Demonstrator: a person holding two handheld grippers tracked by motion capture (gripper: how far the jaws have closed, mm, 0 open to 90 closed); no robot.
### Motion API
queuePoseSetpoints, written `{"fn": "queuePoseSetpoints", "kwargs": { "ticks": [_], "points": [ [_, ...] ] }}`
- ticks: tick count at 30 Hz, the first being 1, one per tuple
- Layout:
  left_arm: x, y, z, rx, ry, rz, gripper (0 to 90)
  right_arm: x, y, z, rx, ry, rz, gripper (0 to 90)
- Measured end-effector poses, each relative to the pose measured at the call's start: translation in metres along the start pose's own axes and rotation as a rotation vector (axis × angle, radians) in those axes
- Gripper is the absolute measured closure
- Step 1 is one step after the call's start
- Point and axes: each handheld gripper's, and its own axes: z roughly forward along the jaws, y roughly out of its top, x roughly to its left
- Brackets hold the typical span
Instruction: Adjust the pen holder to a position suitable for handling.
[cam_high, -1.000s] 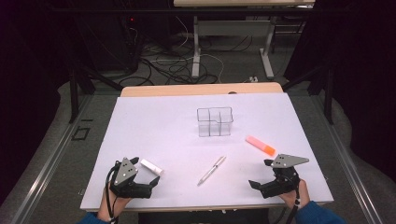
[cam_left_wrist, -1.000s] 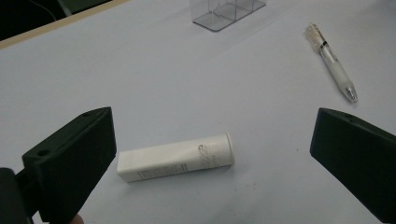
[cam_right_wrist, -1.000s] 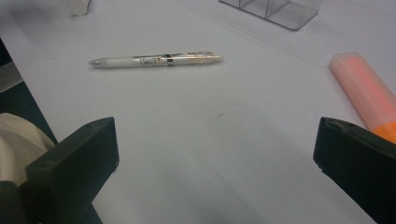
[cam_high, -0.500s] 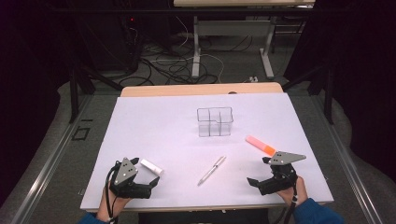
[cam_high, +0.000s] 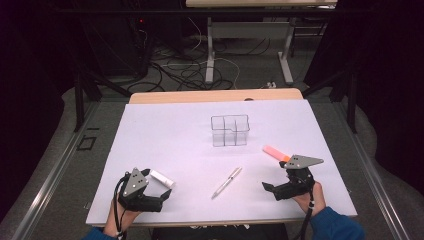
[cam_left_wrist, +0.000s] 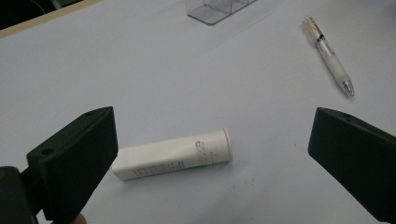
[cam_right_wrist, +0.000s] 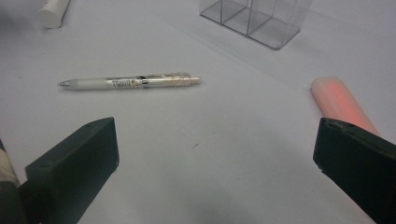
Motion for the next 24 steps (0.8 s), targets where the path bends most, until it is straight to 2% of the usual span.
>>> {"fn": "queuePoseSetpoints", "kwargs": {
  "ticks": [3,5,10,11,12,13,24],
  "points": [
    [0.000,0.001,0.001,-0.005,-0.002,0.001,1.5,-0.003,0.003,0.007,-0.012,-0.013,0.003,0.0],
    [0.001,0.001,0.002,0.000,-0.023,-0.001,1.5,-0.008,0.007,0.010,-0.004,-0.020,0.006,0.0],
    [0.002,0.002,0.005,-0.005,-0.025,0.004,1.5,-0.020,0.014,0.022,-0.016,-0.022,0.026,0.0],
    [0.002,0.002,0.005,-0.005,-0.025,0.004,1.5,-0.021,0.015,0.025,-0.011,-0.019,0.029,0.0],
    [0.002,0.002,0.006,-0.004,-0.023,0.010,1.6,-0.023,0.017,0.028,0.019,-0.014,0.030,0.0],
    [0.002,0.002,0.006,-0.003,-0.021,0.010,1.6,-0.025,0.018,0.033,0.003,-0.016,0.030,0.0],
    [0.003,0.004,0.007,0.002,-0.034,0.001,1.7,-0.041,0.033,0.058,0.008,-0.042,0.025,0.0]
  ]
}}
